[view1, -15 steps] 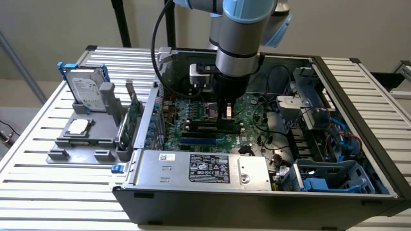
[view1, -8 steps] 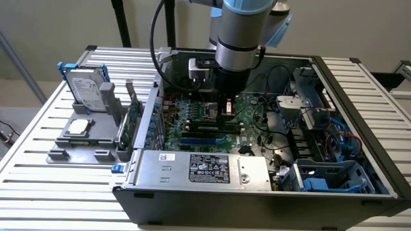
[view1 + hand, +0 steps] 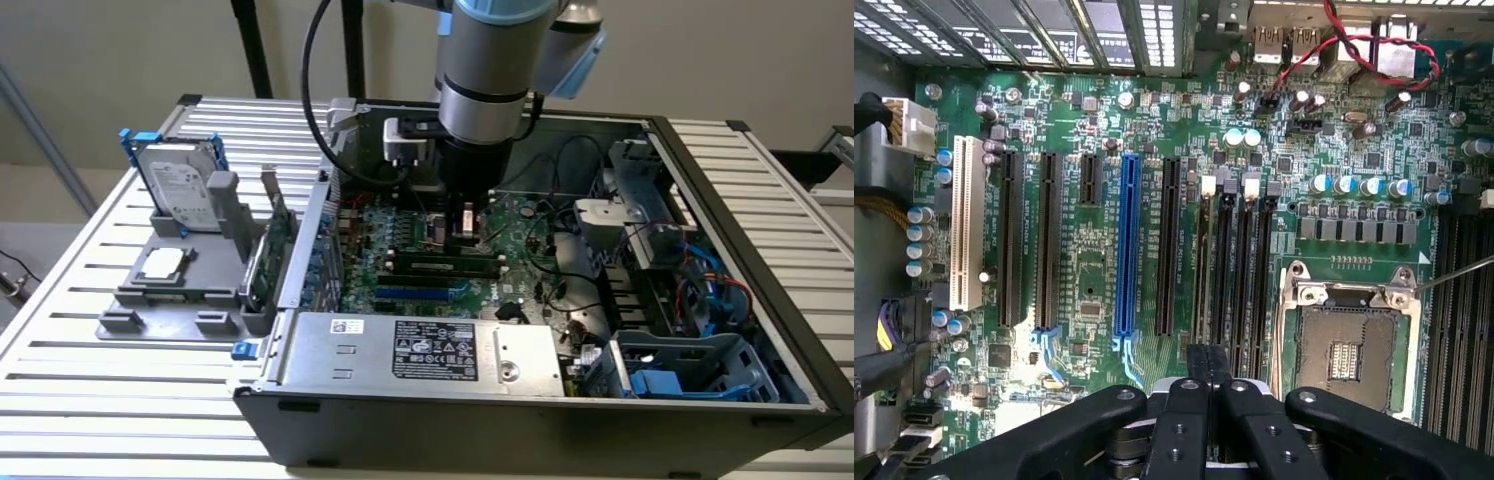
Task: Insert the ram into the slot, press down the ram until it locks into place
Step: 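Insert the ram into the slot, then press down the ram until it locks into place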
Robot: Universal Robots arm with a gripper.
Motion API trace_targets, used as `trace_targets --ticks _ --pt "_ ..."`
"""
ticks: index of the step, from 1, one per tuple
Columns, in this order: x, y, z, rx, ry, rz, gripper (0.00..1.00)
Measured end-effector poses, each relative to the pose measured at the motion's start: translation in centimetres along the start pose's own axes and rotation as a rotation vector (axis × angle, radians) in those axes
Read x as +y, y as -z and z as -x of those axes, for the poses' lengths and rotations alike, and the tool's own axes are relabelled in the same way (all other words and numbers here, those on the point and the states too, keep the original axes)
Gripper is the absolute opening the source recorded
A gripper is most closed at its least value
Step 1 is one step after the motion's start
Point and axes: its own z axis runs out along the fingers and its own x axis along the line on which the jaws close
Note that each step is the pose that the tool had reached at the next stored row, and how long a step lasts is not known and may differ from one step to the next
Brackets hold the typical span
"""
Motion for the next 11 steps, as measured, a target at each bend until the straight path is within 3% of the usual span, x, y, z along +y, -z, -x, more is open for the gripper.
trace_targets --ticks 11 --pt "0.0 0.0 0.0 0.0002 0.0 0.0001 0.11"
